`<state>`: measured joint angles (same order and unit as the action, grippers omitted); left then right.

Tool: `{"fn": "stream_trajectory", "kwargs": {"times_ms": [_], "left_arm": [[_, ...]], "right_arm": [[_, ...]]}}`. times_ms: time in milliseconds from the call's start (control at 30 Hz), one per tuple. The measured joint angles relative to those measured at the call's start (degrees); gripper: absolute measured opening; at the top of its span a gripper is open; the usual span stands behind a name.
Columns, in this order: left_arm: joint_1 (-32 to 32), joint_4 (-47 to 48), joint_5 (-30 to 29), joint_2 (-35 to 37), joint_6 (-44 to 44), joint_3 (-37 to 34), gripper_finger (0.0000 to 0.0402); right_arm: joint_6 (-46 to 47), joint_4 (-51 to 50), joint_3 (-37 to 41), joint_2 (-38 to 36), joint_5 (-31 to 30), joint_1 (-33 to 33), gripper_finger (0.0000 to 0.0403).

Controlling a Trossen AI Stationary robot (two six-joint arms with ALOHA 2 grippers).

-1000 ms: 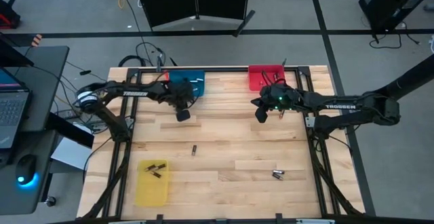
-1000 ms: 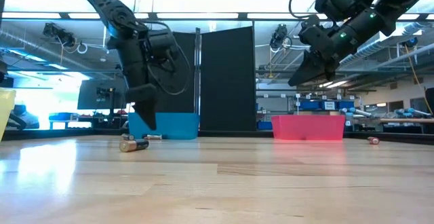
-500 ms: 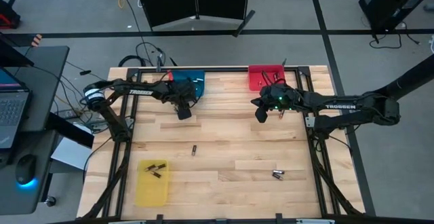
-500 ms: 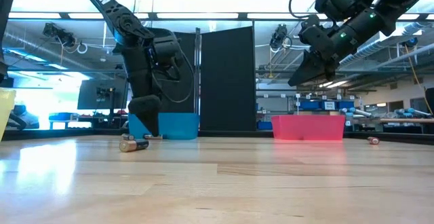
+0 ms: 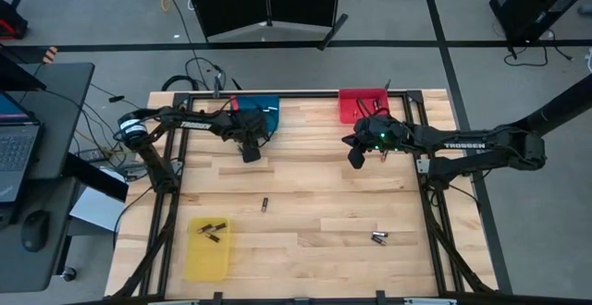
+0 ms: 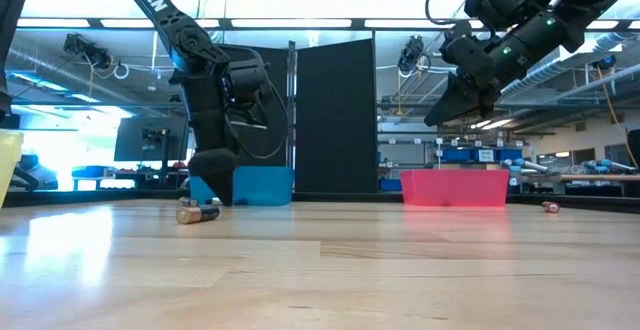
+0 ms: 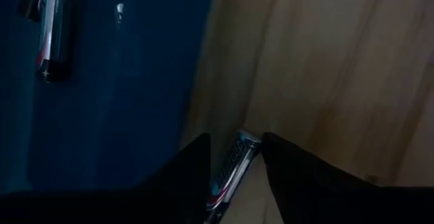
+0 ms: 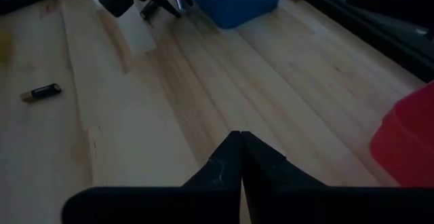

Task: Sort batteries
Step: Put the silver battery into the blue bin

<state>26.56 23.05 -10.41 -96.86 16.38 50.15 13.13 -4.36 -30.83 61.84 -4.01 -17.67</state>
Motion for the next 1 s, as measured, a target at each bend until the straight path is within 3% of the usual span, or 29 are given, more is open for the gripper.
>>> {"fn": "stream_trajectory", "kwargs": {"times_ms": [167,367,667,900,1000], "left_arm": [[-1.1,1.9,0.0,0.0,0.9,0.0,0.0129],[-1.8,3.6,0.4,0.1,1.4,0.0,0.0043],[-6.7,7.0,0.2,-0.3,-0.2,4.1,0.0041],[-9.7,11.9,1.6,0.0,-8.2,13.5,0.0041],[-8.9,16.3,-1.8,0.2,-10.4,19.0,0.0040]], "right_arm": [[-0.2,0.0,0.0,0.0,0.0,0.0,0.0012],[-0.2,0.0,0.0,0.0,0.0,0.0,0.0016],[-0.8,0.0,0.0,0.0,0.0,0.0,0.0015],[-0.8,-0.4,0.0,0.0,0.0,0.0,0.0013],[-0.7,-0.4,0.0,0.0,0.3,0.0,0.0014]]}}
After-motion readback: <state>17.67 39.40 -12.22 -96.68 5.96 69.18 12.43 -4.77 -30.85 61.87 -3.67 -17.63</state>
